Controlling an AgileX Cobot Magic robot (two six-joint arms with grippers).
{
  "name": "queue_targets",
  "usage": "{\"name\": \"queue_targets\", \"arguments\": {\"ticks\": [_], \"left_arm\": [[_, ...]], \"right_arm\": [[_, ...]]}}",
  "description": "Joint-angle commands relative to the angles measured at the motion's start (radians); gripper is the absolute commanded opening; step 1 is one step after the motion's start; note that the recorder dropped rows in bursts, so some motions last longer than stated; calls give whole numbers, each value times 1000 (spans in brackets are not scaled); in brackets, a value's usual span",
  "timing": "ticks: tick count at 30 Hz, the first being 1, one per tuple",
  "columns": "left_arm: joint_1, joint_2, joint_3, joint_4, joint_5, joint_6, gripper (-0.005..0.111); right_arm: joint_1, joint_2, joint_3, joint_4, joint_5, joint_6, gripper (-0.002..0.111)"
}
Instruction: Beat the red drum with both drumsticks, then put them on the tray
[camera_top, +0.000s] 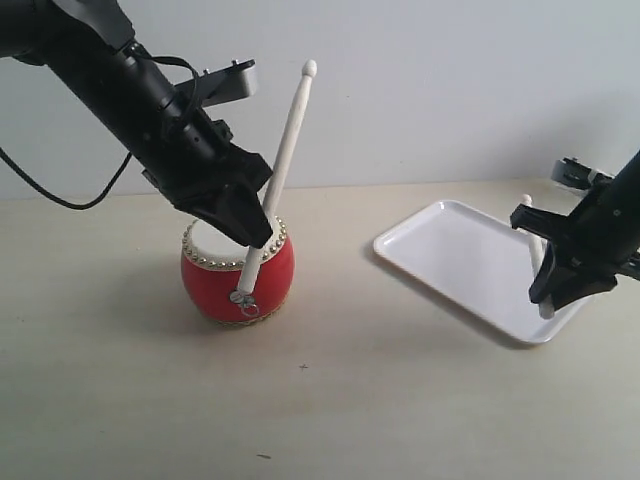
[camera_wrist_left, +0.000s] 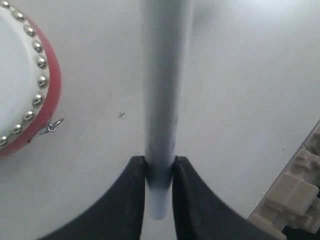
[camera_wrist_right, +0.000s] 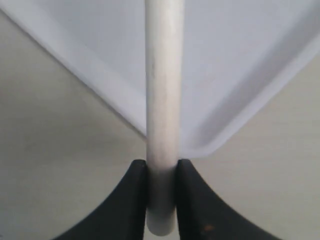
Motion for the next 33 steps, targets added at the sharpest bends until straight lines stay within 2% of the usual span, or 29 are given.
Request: {"name": "queue_targets", "arguments": {"ticks": [1,18,19,23,27,33], "left_arm": [[-21,-2,-7,-2,4,-13,0],[-34,-2,-7,-2,4,-17,0],[-34,-2,-7,-2,4,-17,0],[-34,-2,-7,-2,4,-17,0],[-34,-2,-7,-2,4,-15,0],[-34,-2,-7,-2,4,-6,0]], "right_arm": [[-3,55,-12,30,-43,1,0],[-3,158,-29,29,-82,3,1],[-3,158,-29,29,-82,3,3],[-3,158,-29,29,-82,5,23],[-3,158,-29,29,-82,7,36],[-3,136,-29,29,-84,9,43]]}}
